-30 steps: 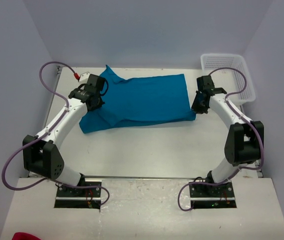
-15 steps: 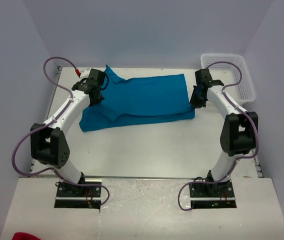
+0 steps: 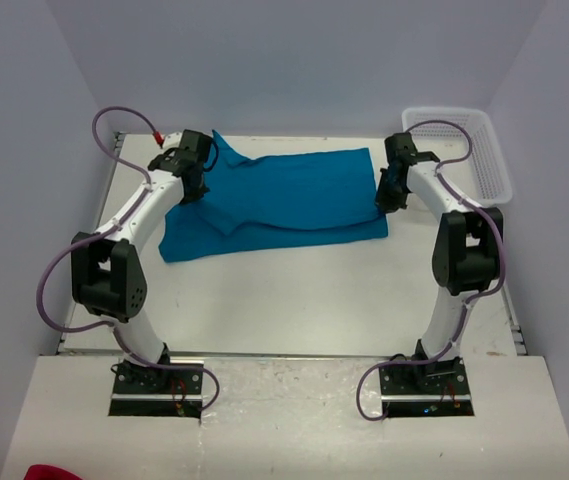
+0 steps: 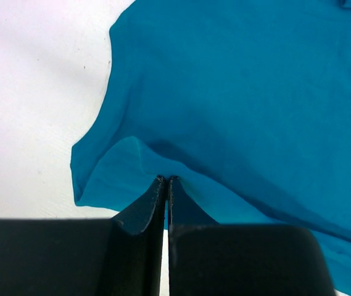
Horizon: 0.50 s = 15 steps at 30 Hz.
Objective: Fold and stack the t-shirts
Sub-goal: Fold the flattened tshirt in 1/3 of the way
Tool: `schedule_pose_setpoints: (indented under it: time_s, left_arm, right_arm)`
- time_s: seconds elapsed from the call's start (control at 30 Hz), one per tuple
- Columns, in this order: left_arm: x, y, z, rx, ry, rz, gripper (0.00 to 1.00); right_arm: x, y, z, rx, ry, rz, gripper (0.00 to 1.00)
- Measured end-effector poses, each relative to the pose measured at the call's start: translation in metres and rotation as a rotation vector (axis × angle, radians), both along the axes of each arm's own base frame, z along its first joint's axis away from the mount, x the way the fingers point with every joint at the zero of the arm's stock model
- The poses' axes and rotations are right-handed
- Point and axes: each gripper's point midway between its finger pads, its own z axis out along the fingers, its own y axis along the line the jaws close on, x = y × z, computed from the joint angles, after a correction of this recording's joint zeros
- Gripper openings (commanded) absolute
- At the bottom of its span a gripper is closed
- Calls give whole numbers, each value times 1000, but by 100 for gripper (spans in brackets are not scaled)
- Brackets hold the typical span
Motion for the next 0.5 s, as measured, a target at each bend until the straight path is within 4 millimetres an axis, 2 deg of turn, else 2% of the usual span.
schedule_pose_setpoints:
  time_s: [0.5]
  left_arm:
    - [14, 8, -11, 10, 25, 19, 0]
  right_arm:
    - [21, 5, -2, 6, 3, 24, 0]
